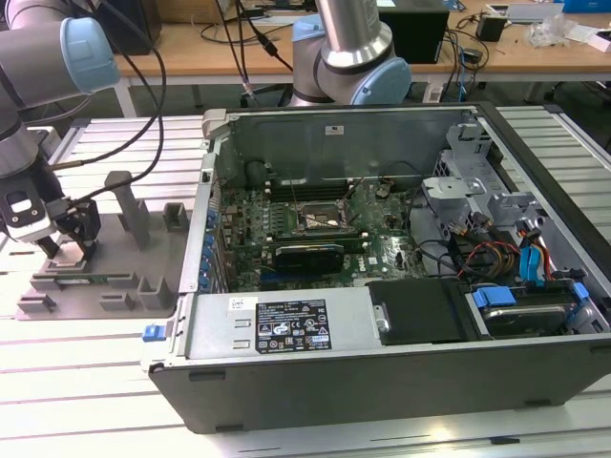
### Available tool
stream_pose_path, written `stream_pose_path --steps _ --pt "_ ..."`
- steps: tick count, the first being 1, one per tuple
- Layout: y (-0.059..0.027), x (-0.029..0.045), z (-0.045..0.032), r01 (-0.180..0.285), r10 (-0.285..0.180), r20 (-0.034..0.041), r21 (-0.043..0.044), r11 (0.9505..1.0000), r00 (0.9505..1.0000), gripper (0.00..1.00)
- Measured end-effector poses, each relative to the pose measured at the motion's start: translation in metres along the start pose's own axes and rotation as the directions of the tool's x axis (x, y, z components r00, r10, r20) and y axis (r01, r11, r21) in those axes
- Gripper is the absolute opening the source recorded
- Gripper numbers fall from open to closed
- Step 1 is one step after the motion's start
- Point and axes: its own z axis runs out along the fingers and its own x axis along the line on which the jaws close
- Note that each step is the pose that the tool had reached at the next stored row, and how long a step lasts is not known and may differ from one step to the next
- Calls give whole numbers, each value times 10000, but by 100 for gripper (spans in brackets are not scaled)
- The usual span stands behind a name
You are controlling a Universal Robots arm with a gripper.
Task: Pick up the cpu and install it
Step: 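Pick up the cpu and move it towards the insertion slot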
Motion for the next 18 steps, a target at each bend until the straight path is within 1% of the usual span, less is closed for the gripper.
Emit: stream_pose_path --steps 2,3,9,11,12,18 --pt "0 0 0 0 0 -1 0 10000 10000 61" --pt "0 0 0 0 0 0 0 10000 10000 55" --pt "-1 2 -11 0 0 0 0 10000 10000 55" --pt "0 1 -46 0 0 0 0 10000 10000 55" --pt "1 0 -79 0 0 0 0 10000 10000 55" --pt "14 0 -187 -2 2 1 0 10000 10000 55"
